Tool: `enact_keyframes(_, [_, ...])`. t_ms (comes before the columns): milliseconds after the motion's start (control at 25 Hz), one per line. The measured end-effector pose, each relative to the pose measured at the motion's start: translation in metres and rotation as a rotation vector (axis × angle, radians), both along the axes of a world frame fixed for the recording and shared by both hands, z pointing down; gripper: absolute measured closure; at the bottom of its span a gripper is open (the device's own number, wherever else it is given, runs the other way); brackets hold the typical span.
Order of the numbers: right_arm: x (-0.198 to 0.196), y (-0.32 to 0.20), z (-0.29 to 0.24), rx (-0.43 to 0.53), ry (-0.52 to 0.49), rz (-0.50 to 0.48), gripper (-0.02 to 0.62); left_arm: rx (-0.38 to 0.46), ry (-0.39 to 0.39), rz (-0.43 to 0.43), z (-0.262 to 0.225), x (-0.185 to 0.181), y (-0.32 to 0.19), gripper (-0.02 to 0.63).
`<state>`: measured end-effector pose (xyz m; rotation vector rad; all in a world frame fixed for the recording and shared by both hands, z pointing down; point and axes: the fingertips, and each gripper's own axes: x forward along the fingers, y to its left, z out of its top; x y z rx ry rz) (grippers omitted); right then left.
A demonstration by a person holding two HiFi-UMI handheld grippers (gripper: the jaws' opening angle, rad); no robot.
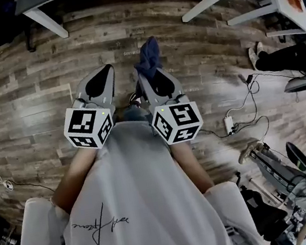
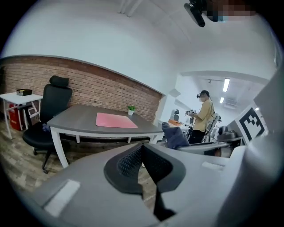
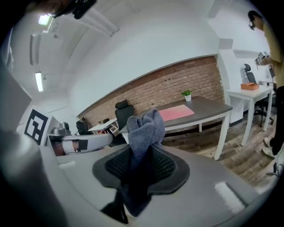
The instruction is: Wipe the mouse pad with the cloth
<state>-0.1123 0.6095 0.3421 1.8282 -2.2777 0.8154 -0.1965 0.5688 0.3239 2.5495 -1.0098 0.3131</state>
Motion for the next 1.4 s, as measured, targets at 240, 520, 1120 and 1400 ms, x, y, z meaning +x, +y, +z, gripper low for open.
enact_keyframes(240, [0.030, -0.024, -0.003, 0.039, -0.125, -0.055, 0.469, 0.026, -0.026, -0.021, -0.001, 0.032, -0.019, 0.604])
enact_keyframes(520, [0.046, -0.038, 0.002, 0.024, -0.179, -0.090, 0.469, 0.026, -0.050, -0.058, -0.003, 0.041, -0.029, 0.603])
enact_keyframes(1120, [0.057, -0.111, 0.010, -0.018, -0.121, -0.082, 0.463, -0.020, -0.021, -0.052, 0.008, 0.048, -0.109, 0.594])
enact_keyframes(1400, [0.060, -0.168, 0.004, -0.042, -0.141, -0.048, 0.460, -0.045, -0.005, -0.035, 0.000, 0.048, -0.174, 0.594])
